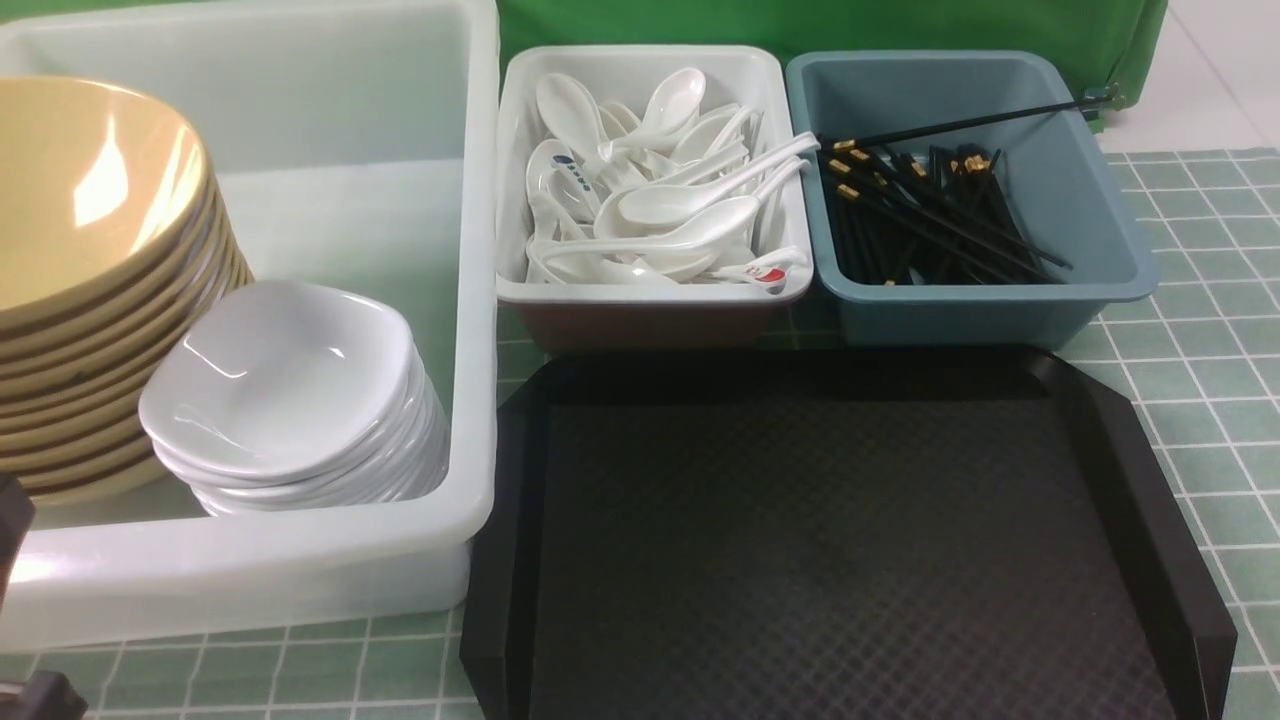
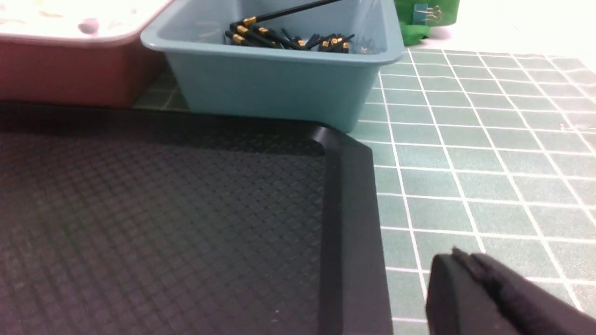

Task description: On blue table put chopsticks spoon bowls plates into blue grey white boxes.

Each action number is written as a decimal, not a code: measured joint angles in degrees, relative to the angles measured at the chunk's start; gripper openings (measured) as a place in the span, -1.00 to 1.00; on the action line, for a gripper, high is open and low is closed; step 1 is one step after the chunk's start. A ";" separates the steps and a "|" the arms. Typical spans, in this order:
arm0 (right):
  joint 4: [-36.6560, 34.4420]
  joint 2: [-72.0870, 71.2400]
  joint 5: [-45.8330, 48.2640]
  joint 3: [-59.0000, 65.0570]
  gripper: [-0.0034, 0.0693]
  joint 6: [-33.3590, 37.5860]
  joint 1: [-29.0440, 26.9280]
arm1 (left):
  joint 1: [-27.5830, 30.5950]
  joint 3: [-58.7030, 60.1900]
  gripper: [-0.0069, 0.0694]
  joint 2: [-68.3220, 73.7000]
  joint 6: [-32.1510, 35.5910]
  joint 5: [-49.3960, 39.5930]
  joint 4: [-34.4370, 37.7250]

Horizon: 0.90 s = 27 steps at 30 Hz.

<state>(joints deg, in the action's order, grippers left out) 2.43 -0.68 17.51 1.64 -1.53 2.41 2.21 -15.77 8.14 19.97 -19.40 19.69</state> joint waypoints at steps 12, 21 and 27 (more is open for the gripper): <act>0.11 0.00 0.00 0.00 -0.75 -0.05 0.00 | 0.00 0.00 -0.81 0.00 0.00 -0.04 0.00; 0.11 0.00 0.00 0.00 -0.72 -0.05 0.00 | 0.00 0.29 -0.81 -0.44 -0.06 0.21 0.00; 0.18 0.00 0.05 0.00 -0.71 -0.11 -0.07 | 0.00 6.99 -0.81 -7.48 -1.18 2.67 0.23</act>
<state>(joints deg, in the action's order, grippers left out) 2.60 -0.68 17.56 1.64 -1.64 2.34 2.21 -8.78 0.66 18.79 -16.73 19.92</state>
